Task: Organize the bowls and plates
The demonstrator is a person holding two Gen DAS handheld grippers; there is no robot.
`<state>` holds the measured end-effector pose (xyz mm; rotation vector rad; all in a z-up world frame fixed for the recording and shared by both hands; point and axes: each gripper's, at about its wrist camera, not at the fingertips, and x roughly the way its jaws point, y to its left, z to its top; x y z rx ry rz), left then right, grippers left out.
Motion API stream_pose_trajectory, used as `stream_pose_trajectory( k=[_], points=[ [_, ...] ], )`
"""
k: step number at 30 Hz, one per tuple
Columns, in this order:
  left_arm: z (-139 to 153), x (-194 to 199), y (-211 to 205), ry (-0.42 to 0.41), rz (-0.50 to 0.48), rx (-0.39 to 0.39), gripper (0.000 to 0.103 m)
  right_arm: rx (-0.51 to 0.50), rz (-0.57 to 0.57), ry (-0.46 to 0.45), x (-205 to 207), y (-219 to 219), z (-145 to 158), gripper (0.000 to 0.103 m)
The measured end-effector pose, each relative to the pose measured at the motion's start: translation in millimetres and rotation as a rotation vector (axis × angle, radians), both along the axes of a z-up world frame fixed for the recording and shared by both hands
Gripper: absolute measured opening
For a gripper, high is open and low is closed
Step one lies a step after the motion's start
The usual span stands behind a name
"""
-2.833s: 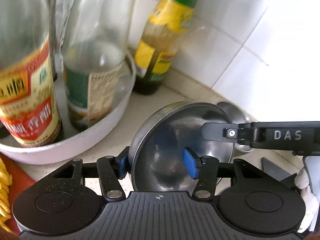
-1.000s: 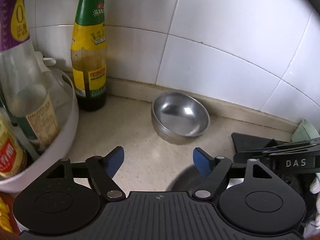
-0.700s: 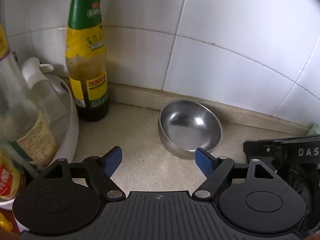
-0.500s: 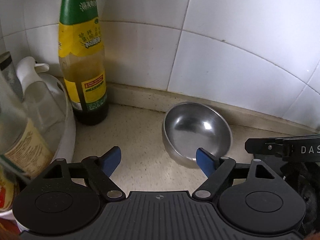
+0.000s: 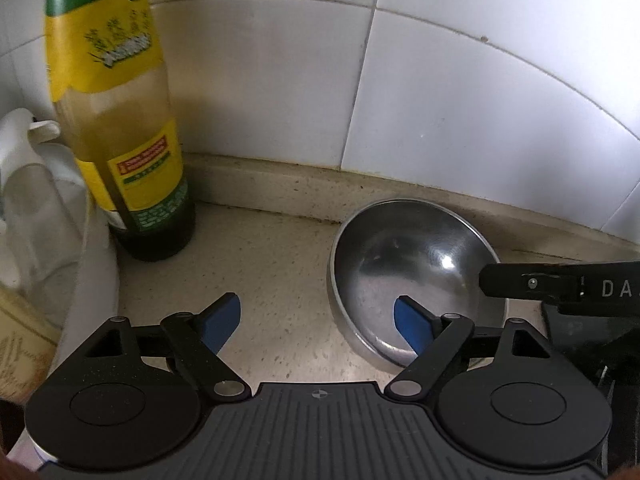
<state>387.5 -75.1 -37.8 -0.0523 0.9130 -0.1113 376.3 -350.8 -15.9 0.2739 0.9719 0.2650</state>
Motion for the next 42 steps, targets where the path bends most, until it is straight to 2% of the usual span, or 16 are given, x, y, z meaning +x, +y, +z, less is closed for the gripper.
stream_pose_trajectory(
  k=[5,9,11,12,17,23,32,42],
  points=[
    [-9,11,-5,0.004,-0.012,0.012,0.087,0.001,0.022,0.017,7,2,-10,0.033],
    [-16,16,-9,0.010,-0.034,0.021,0.070,0.009,0.034,0.035,11,5,-18,0.033],
    [-20,18,-10,0.008,-0.041,0.019,0.071,0.013,0.048,0.044,13,7,-22,0.032],
    [-20,18,-12,0.003,-0.046,0.026,0.071,0.016,0.055,0.047,13,8,-23,0.029],
    [-18,18,-18,-0.011,-0.081,0.040,0.065,0.016,0.059,0.063,16,10,-29,0.022],
    [-14,17,-24,-0.017,-0.116,0.034,0.047,0.042,0.050,0.068,16,6,-31,0.021],
    [-3,10,-26,-0.047,-0.110,0.049,0.048,0.079,0.049,0.075,14,9,-30,0.020],
    [34,-11,-28,-0.112,-0.115,0.038,0.049,0.087,0.043,0.017,0,5,2,0.019]
  ],
)
